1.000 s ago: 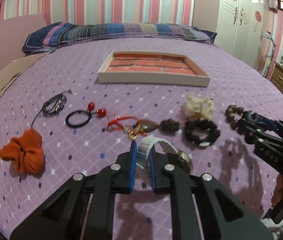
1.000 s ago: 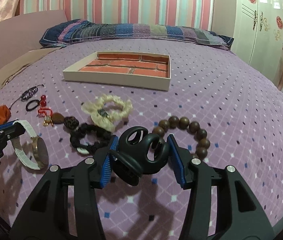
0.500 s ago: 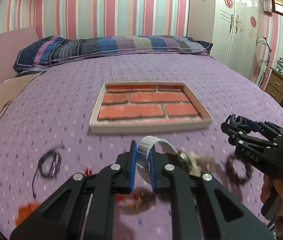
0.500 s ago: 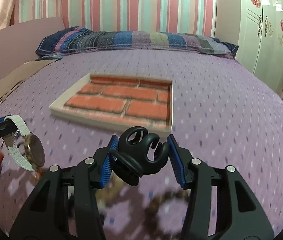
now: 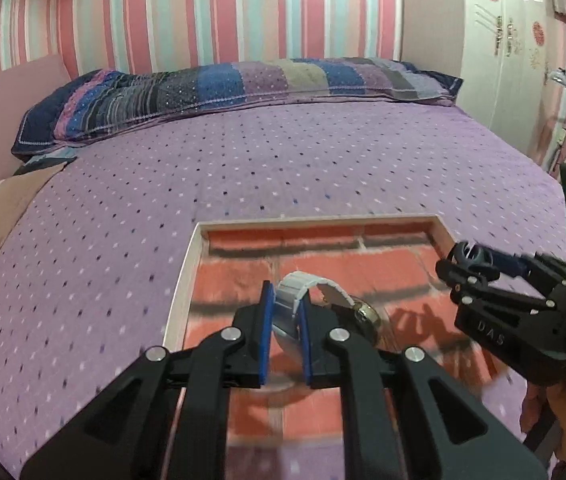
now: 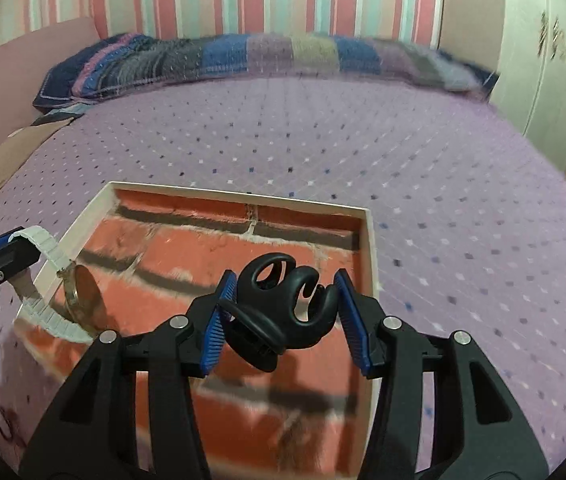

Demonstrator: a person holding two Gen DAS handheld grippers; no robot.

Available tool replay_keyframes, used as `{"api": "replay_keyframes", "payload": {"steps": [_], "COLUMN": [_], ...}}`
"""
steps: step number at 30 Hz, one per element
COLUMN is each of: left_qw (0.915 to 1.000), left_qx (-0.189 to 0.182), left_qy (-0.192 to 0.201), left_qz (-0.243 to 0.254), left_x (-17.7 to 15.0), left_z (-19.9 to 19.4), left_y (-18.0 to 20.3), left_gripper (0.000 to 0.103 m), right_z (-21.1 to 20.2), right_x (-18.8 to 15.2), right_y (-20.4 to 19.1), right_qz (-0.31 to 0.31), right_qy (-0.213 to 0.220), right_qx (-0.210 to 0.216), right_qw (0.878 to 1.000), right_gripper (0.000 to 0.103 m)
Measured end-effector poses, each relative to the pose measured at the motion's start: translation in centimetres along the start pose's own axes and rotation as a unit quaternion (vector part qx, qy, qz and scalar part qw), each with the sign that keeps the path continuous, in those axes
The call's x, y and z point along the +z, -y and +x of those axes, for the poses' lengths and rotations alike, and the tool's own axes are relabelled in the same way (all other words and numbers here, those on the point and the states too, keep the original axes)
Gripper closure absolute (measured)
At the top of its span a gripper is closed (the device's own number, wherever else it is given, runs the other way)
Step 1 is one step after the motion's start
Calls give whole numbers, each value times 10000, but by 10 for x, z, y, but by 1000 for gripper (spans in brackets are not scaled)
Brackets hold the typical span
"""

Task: Organize jewelry
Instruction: 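Carry the claw clip and watch into the tray and open both tools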

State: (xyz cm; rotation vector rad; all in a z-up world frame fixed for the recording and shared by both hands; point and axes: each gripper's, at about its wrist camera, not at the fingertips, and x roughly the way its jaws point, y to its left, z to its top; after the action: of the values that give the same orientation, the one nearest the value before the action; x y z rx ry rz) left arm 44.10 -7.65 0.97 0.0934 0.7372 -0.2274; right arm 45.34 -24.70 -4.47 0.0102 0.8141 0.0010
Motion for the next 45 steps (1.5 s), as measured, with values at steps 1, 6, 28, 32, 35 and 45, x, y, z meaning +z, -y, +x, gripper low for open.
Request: {"api": "replay_keyframes", "payload": {"steps": [1, 6, 28, 32, 35, 45], "left_qw": [10000, 9993, 9935, 9944, 9966, 9991], "left_qx": [-14, 104, 469, 332, 346, 155], "left_qy": [-73, -348, -1023, -974, -723, -78], "left_qz": [-56, -105, -172, -249, -178, -396], "left_x": [7, 25, 33, 32, 33, 26], "left_z": [13, 66, 148, 137, 117, 10], "left_y": [-3, -8, -37, -40, -36, -54], "left_gripper": [91, 90, 89, 69, 44, 25], "right_z": [12, 56, 124, 116, 102, 16], "right_x": [7, 27, 47, 49, 50, 43], "right_y": [3, 13, 28, 23, 22, 37], "right_qz": [56, 206, 155, 12, -49, -101], "right_qy": [-121, -495, -1012, -887, -733, -72], "right_qx": [15, -85, -257, -242, -193, -392], "right_qw": [9999, 9985, 9944, 9958, 9971, 9992], "right_gripper": [53, 53, 44, 37, 32, 14]}}
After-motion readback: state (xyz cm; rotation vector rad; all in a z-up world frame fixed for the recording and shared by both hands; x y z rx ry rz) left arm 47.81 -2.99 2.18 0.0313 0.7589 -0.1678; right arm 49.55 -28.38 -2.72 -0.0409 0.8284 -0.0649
